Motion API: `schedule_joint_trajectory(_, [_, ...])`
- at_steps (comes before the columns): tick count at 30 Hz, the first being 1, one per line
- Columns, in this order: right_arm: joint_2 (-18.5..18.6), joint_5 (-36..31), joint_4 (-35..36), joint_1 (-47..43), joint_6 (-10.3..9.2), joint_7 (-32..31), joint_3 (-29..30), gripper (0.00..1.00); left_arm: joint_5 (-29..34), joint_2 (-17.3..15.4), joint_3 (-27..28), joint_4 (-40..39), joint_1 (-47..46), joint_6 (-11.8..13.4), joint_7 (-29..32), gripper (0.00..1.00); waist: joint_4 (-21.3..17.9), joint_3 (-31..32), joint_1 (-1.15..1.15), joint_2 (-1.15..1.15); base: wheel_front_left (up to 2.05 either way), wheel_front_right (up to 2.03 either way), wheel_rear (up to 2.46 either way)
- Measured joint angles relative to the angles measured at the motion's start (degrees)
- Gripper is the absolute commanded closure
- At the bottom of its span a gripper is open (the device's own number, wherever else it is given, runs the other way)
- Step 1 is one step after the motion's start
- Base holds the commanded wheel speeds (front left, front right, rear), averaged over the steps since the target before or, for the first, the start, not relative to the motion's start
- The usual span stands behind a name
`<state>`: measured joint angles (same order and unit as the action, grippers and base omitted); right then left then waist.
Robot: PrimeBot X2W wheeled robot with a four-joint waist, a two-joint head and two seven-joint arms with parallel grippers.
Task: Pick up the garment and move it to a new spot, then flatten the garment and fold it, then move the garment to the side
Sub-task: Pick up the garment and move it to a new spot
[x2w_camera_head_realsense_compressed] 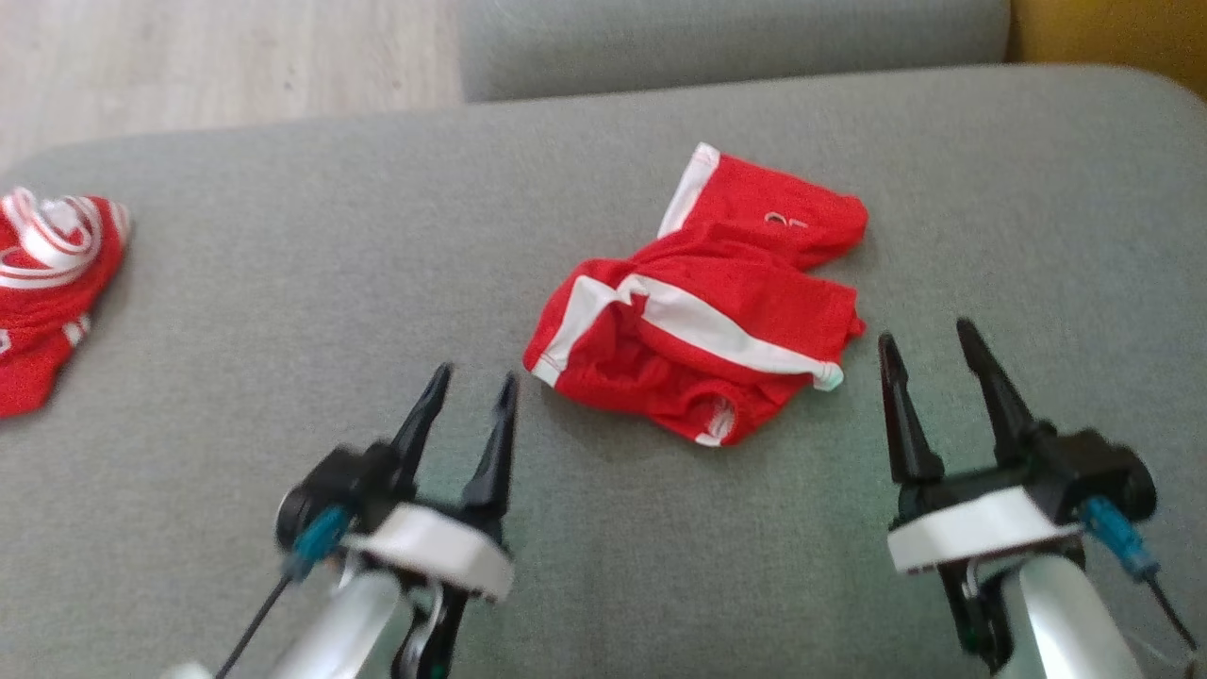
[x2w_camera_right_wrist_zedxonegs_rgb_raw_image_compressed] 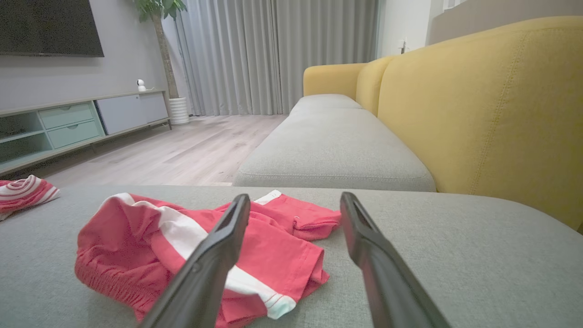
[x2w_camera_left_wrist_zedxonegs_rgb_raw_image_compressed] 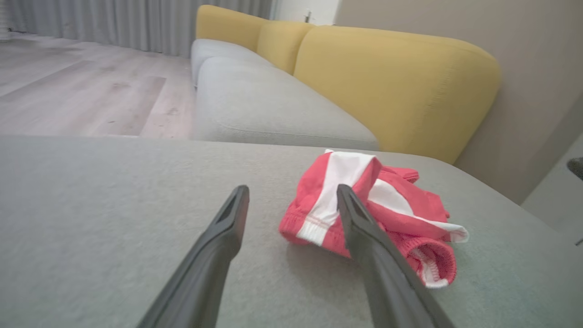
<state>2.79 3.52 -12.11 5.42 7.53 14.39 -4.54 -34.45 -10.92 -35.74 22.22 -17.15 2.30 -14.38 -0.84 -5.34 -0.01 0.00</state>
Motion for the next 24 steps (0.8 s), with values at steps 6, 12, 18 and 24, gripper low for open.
schedule_joint_trajectory(6, [-0.02, 0.01, -0.36, -2.55, 0.0, 0.0, 0.08, 0.0, 1.32, -1.05, 5.03, -3.42, 7.81, 3.31, 0.0, 0.0, 1.21, 2.87, 0.0, 0.0, 0.0, 0.0, 0.0])
schedule_joint_trajectory(12, [-0.05, 0.54, -0.82, -5.49, 0.0, 0.0, 0.22, 0.0, 3.27, -1.25, 8.87, -7.13, 14.73, 4.26, 0.0, 0.0, 2.15, 4.97, 0.0, 0.0, 0.0, 0.0, 0.0])
schedule_joint_trajectory(18, [-0.1, 1.11, -1.01, -6.92, 0.0, 0.0, 0.6, 0.0, 5.0, -0.79, 11.8, -9.46, 18.48, 4.78, 0.0, 0.0, 2.33, 5.65, 0.01, 0.0, 0.0, 0.0, 0.0])
schedule_joint_trajectory(24, [-0.12, 1.34, -1.41, -7.3, 0.0, 0.0, 0.96, 0.0, 6.3, -0.33, 13.33, -9.79, 19.9, 4.74, 0.0, 0.0, 2.36, 5.72, 0.01, 0.0, 0.0, 0.0, 0.0])
